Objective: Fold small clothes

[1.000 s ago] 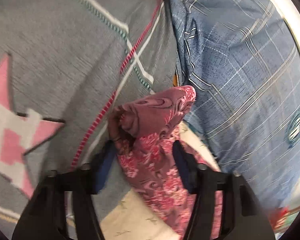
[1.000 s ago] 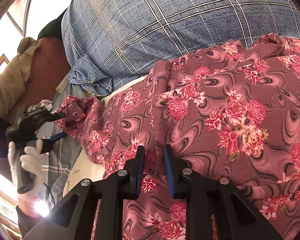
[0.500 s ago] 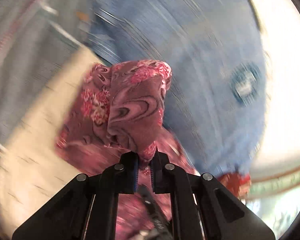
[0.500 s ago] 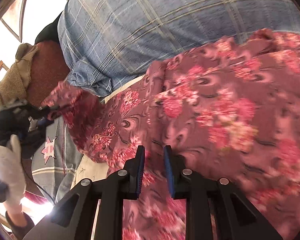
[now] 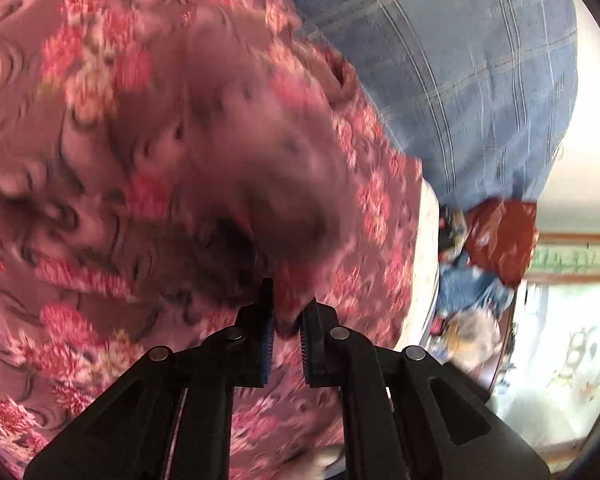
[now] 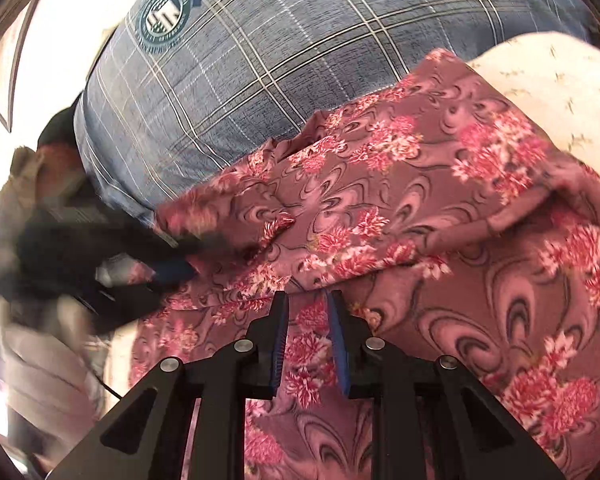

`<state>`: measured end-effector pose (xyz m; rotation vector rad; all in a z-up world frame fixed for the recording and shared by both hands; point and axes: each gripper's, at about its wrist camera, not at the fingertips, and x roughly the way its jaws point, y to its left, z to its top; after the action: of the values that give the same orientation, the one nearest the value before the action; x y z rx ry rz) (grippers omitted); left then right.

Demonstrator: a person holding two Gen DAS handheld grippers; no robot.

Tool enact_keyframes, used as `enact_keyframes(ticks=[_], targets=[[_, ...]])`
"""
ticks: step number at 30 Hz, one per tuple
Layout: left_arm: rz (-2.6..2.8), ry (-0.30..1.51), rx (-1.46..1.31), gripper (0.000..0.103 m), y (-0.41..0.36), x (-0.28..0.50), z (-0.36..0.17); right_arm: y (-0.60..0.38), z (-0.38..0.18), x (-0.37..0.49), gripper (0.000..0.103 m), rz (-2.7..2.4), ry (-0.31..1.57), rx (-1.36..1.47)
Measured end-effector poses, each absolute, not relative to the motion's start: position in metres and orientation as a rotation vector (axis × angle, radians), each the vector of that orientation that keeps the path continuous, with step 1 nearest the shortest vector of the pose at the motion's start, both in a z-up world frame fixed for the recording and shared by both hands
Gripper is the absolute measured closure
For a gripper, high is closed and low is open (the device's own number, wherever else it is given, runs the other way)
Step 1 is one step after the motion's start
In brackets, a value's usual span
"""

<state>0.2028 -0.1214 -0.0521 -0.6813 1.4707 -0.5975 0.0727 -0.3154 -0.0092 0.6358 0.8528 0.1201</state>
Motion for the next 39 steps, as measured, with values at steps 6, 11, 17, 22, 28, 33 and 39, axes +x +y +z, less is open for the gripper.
enact_keyframes(ticks=[6, 11, 17, 22, 28, 33, 39], targets=[[-0.61, 1.155, -0.666, 0.031, -0.035, 0.177, 0.012, -0.323, -0.003, 0.084, 0.056, 0.184, 0.79, 0.822], [-0.454, 1.133, -0.677, 0.029, 0.028, 0.178, 0.006, -0.307, -0.008, 0.12, 0.04, 0.199, 0.798, 0.902], [-0.397, 1.158, -0.765, 0.029, 0.049, 0.184, -0.01, -0.283, -0.029, 0.143, 0.038, 0.257, 0.83, 1.135], [-0.392, 1.171, -0.79, 0.029, 0.051, 0.187, -0.013, -0.288, -0.02, 0.147, 0.097, 0.335, 0.787, 1.189], [-0.373, 1.185, -0.777, 0.029, 0.047, 0.19, -0.019, -0.348, 0.034, 0.129, 0.097, 0.197, 0.604, 1.011], [-0.346, 1.231, -0.767, 0.029, 0.042, 0.198, -0.029, -0.418, 0.011, 0.118, 0.097, -0.089, 0.707, 0.923], [-0.339, 1.239, -0.713, 0.029, 0.029, 0.202, -0.03, -0.432, 0.003, 0.085, 0.064, -0.02, 0.599, 1.107]])
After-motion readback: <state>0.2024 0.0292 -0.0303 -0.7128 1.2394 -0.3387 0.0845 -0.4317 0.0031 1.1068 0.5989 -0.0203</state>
